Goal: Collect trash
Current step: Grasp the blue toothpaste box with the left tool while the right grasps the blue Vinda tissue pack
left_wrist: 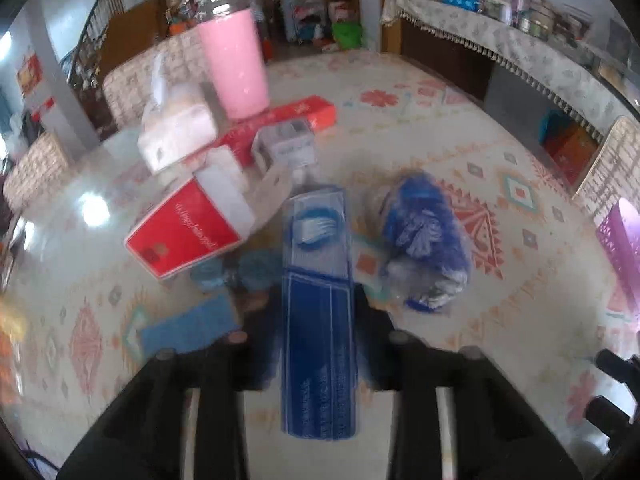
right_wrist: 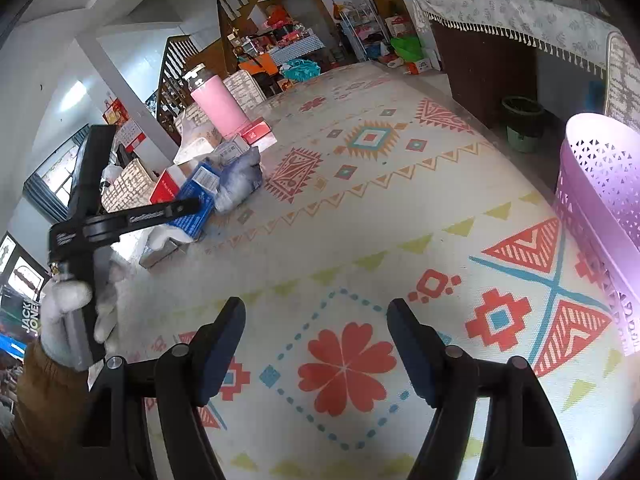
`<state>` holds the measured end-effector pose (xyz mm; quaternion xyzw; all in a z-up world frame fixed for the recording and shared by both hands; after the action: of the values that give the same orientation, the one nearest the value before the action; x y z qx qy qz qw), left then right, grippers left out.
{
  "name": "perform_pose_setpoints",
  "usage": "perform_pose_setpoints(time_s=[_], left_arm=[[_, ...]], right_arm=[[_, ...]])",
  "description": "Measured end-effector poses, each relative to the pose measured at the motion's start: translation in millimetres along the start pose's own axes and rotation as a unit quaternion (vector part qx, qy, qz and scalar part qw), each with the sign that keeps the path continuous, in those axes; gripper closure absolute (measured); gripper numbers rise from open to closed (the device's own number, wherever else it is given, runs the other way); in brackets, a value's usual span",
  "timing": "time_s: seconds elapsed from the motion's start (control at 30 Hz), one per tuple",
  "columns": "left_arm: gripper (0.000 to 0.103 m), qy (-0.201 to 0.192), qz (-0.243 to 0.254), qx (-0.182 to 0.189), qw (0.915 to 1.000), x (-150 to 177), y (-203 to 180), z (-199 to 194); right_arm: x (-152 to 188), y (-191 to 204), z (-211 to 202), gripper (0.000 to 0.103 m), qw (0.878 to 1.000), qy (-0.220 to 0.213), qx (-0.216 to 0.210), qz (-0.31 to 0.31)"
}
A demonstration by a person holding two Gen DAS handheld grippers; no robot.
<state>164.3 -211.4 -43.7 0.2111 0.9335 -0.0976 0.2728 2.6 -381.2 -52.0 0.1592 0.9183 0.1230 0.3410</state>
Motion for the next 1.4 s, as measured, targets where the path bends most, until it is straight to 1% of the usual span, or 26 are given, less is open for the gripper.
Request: perform_pose_setpoints(time_s=[0.07, 0.1, 0.2, 0.3, 0.4, 0.47, 0.53, 0.57, 0.67, 0.73, 0.77, 0.83, 0.93, 1.0, 1.03, 1.07, 1.1, 1.13, 1.17, 1.3, 1.4], left_arm=[[0.073, -0.017, -0.012, 0.022, 0.9995, 6, -3, -16], [0.073, -0.025, -0.014, 0.026, 0.9992, 10, -4, -25], [0.073, -0.055, -0.021, 0.033, 0.9977, 22, -4, -53], [0.073, -0.087, -0.033, 0.037, 0.995, 31, 2, -77], [0.073, -0.101, -0.04, 0.041, 0.9932, 37, 10, -87], [0.073, -0.102, -0.048, 0.048, 0.9925, 38, 17, -84], [0.073, -0.098, -0.066, 0.062, 0.991, 41, 26, -79], [0.073, -0.098, -0.071, 0.063, 0.9906, 42, 30, -77], [0.073, -0.101, -0.083, 0.048, 0.9902, 44, 49, -74], [0.073, -0.103, -0.1, 0.06, 0.9878, 45, 58, -74], [0.073, -0.105, -0.107, 0.066, 0.9866, 45, 60, -74], [0.073, -0.104, -0.113, 0.066, 0.9859, 45, 63, -73], [0.072, -0.103, -0.112, 0.066, 0.9862, 44, 63, -70], [0.072, -0.099, -0.109, 0.067, 0.9868, 44, 60, -68], [0.072, -0.098, -0.108, 0.068, 0.987, 45, 58, -68], [0.072, -0.096, -0.107, 0.067, 0.9873, 45, 57, -66], [0.072, -0.095, -0.107, 0.067, 0.9875, 46, 56, -65], [0.072, -0.094, -0.108, 0.067, 0.9875, 46, 56, -64], [0.072, -0.093, -0.109, 0.068, 0.9874, 47, 56, -64], [0.072, -0.096, -0.109, 0.064, 0.9873, 48, 56, -64], [0.072, -0.096, -0.105, 0.062, 0.9879, 49, 53, -64]], right_arm=[[1, -1, 0, 0.025, 1.0, 0.0, 0.0, 0.001], [1, -1, 0, 0.025, 1.0, -0.001, 0.001, 0.0], [2, 1, 1, 0.025, 1.0, 0.001, 0.01, -0.009], [0, 7, 7, 0.024, 0.999, 0.013, 0.028, -0.032], [-7, 18, 14, 0.024, 0.998, 0.034, 0.031, -0.04], [-19, 32, 17, 0.024, 0.998, 0.035, 0.033, -0.049], [-35, 47, 24, 0.024, 0.996, 0.025, 0.048, -0.07], [-43, 55, 29, 0.023, 0.995, 0.02, 0.057, -0.079], [-65, 78, 52, 0.023, 0.993, 0.014, 0.071, -0.097], [-80, 92, 71, 0.023, 0.99, 0.011, 0.087, -0.106], [-86, 97, 81, 0.023, 0.99, 0.012, 0.096, -0.107], [-95, 103, 101, 0.023, 0.989, 0.017, 0.107, -0.105], [-100, 110, 130, 0.023, 0.987, 0.038, 0.121, -0.096], [-102, 112, 141, 0.024, 0.985, 0.04, 0.135, -0.096], [-102, 112, 143, 0.026, 0.984, 0.041, 0.14, -0.099], [-102, 113, 145, 0.045, 0.982, 0.041, 0.147, -0.107], [-99, 115, 147, 0.065, 0.981, 0.046, 0.15, -0.115], [-98, 116, 146, 0.065, 0.981, 0.046, 0.15, -0.116], [-98, 114, 142, 0.069, 0.981, 0.044, 0.154, -0.113], [-92, 107, 118, 0.069, 0.982, 0.03, 0.15, -0.108], [-80, 99, 94, 0.069, 0.983, 0.025, 0.144, -0.112]])
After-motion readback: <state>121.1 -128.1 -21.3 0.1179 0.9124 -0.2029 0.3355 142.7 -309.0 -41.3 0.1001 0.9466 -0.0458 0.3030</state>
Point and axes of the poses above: each gripper's, at about its wrist camera, not at the fingertips, and z roughly the way its jaws point, y to its left, x to its underside, the point moved 10 cm from there along z, roughly the way its jaws point, and after that the axes turned 9 degrees about x, right-handed, at the moved point
